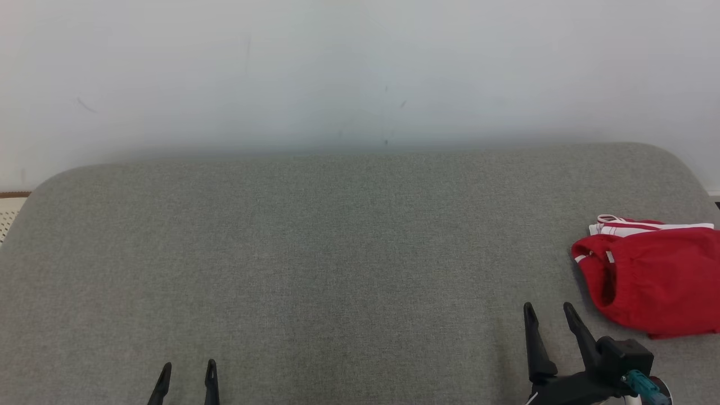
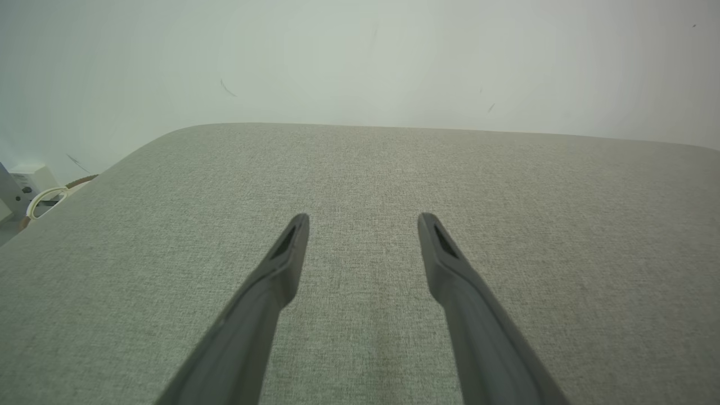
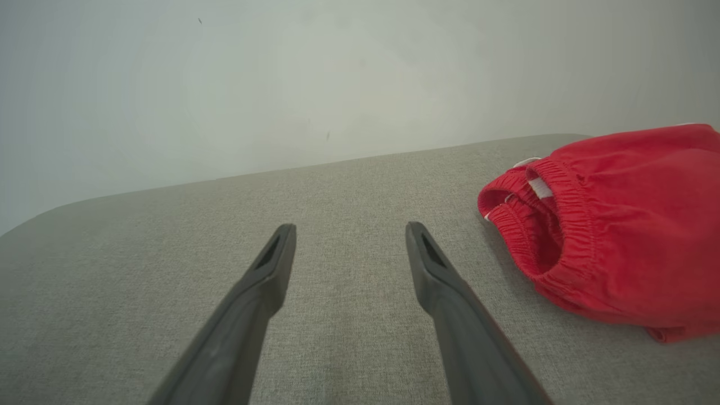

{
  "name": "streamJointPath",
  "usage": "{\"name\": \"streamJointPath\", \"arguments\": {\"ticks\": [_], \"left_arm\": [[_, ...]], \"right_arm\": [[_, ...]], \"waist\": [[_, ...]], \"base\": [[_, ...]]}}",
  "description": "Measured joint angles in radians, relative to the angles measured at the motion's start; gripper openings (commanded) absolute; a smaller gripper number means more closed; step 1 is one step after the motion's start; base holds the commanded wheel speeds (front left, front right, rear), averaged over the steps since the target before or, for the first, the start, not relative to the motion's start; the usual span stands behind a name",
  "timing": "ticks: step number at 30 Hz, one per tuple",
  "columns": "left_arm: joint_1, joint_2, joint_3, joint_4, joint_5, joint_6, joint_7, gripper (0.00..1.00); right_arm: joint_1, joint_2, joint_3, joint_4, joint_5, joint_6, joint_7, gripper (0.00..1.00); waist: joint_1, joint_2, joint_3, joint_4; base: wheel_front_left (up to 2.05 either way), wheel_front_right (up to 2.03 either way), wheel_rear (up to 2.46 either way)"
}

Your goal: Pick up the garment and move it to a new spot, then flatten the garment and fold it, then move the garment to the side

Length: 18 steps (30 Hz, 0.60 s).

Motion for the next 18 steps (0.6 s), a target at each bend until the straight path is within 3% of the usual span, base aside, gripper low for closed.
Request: {"name": "streamJointPath", "arguments": {"ticks": [18], "left_arm": [[-0.005,0.0,-0.004,-0.001,0.001,0.002,0.0,1.0]], "right_arm": [[-0.004,0.001,0.0,0.017,-0.039,0.0,0.0,1.0]], "waist": [[0.0,0.0,0.015,-0.006]], "base": [[0.0,0.0,0.0]]}}
